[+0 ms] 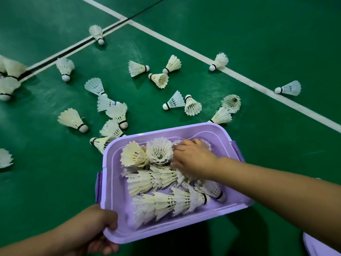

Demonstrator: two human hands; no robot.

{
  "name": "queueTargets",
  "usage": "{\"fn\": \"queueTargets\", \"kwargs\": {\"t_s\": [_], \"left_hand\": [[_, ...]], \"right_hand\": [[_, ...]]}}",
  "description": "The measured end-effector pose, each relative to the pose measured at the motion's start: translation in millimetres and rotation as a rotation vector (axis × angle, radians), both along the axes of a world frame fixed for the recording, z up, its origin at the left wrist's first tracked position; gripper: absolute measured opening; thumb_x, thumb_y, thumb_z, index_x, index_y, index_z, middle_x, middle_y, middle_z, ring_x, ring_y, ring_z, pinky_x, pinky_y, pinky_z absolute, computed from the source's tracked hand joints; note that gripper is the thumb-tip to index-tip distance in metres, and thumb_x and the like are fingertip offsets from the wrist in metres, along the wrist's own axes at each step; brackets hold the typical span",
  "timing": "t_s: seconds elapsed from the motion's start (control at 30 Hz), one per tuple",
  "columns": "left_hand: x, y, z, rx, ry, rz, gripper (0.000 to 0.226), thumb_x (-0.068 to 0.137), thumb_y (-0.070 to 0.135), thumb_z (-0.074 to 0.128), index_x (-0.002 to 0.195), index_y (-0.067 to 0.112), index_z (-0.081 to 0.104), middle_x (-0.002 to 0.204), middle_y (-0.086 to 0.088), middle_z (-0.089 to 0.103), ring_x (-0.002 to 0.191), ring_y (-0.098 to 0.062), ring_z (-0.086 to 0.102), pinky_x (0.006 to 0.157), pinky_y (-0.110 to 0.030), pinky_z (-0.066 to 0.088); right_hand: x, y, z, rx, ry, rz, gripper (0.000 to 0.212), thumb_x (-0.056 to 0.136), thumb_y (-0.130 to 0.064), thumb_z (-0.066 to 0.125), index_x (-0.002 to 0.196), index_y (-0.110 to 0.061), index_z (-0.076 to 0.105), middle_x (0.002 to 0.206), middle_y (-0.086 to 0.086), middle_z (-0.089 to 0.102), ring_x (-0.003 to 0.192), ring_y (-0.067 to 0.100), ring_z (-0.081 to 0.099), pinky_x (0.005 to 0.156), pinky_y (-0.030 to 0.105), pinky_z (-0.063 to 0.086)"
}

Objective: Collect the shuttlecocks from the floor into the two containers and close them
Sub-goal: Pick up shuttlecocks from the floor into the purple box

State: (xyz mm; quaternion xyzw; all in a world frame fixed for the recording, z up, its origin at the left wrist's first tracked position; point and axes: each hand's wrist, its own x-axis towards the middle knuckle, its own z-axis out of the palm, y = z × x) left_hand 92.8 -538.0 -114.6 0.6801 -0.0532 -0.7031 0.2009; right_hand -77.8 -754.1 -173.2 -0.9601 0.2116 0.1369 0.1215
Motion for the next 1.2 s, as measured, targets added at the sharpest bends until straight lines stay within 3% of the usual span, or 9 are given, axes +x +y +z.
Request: {"fn": "queueTargets", "kwargs": {"t_s": [0.17,0.27,0.33,0.53,0.67,0.77,0.9,1.03,1.2], "left_hand": [[0,0,-2,0.012,0.023,0.038,0.017,0.08,-0.018,0.036,0.077,-0.023,0.051,0.044,-0.029,0.05,0.023,-0.026,0.047,0.025,-0.023,0.042],[-2,2,-3,0.003,0.02,0.126,0.01,0.066,-0.019,0.046,0.075,-0.017,0.051,0.047,-0.02,0.044,0.029,-0.024,0.045,0.032,-0.023,0.041],[-4,5,-5,-0.003,0.004,0.151,0.025,0.052,-0.012,0.051,0.077,-0.017,0.053,0.053,-0.019,0.042,0.038,-0.024,0.044,0.041,-0.023,0.036],[-9,6,0,0.024,0.051,0.14,0.046,0.044,-0.009,0.053,0.086,-0.027,0.056,0.063,-0.026,0.047,0.05,-0.029,0.05,0.049,-0.026,0.036],[-16,-2,7,-0.05,0.062,0.148,0.009,0.058,-0.017,0.049,0.066,-0.017,0.054,0.047,-0.018,0.044,0.03,-0.023,0.044,0.033,-0.02,0.036],[-21,-4,8,-0.103,0.074,0.144,0.018,0.078,-0.024,0.036,0.067,-0.02,0.051,0.04,-0.02,0.046,0.025,-0.027,0.046,0.029,-0.02,0.039],[-25,-13,10,-0.098,0.06,0.181,0.028,0.083,-0.024,0.027,0.064,-0.019,0.047,0.034,-0.02,0.045,0.02,-0.026,0.043,0.025,-0.019,0.036],[-17,-11,5,-0.057,0.088,0.223,0.015,0.073,-0.027,0.037,0.078,-0.025,0.05,0.043,-0.023,0.048,0.026,-0.029,0.047,0.029,-0.023,0.04],[-8,-7,-11,-0.037,0.068,0.163,0.023,0.08,-0.023,0.03,0.092,-0.029,0.049,0.052,-0.029,0.051,0.032,-0.03,0.05,0.033,-0.026,0.045]], "right_hand": [[10,-10,28,0.098,0.073,-0.068,0.05,0.084,-0.063,0.043,0.096,-0.016,0.053,0.104,-0.001,0.055,0.093,0.012,0.043,0.089,0.037,0.042],[-5,-46,48,-0.092,-0.446,-0.396,0.04,0.091,-0.051,0.042,0.086,-0.013,0.054,0.089,0.0,0.052,0.075,0.016,0.049,0.062,0.029,0.044],[-21,-84,46,-0.225,-0.598,-0.653,0.032,0.094,-0.037,0.047,0.092,-0.008,0.06,0.098,0.011,0.052,0.086,0.026,0.052,0.068,0.032,0.042],[-50,-143,-21,0.235,-0.044,-1.024,0.037,0.09,-0.041,0.052,0.119,-0.021,0.062,0.138,0.019,0.04,0.124,0.036,0.044,0.11,0.038,0.033],[-48,-144,-23,0.148,-0.18,-1.113,0.027,0.087,-0.021,0.061,0.112,-0.012,0.066,0.132,0.02,0.045,0.117,0.031,0.05,0.103,0.029,0.037],[-49,-141,-16,0.169,-0.28,-1.157,0.014,0.084,-0.003,0.058,0.092,-0.01,0.068,0.109,0.016,0.066,0.097,0.027,0.06,0.081,0.027,0.045],[-50,-120,9,0.193,-0.599,-1.125,0.016,0.084,0.002,0.054,0.085,-0.011,0.063,0.094,0.01,0.067,0.086,0.021,0.058,0.083,0.029,0.047],[-49,-73,72,-0.004,-0.936,-0.701,0.012,0.085,0.0,0.057,0.09,-0.007,0.064,0.083,0.001,0.059,0.072,0.006,0.051,0.071,0.011,0.041],[-35,-29,71,0.026,-0.565,-0.249,0.015,0.084,0.004,0.055,0.091,-0.006,0.065,0.087,0.004,0.062,0.082,0.013,0.051,0.074,0.023,0.045]]}}
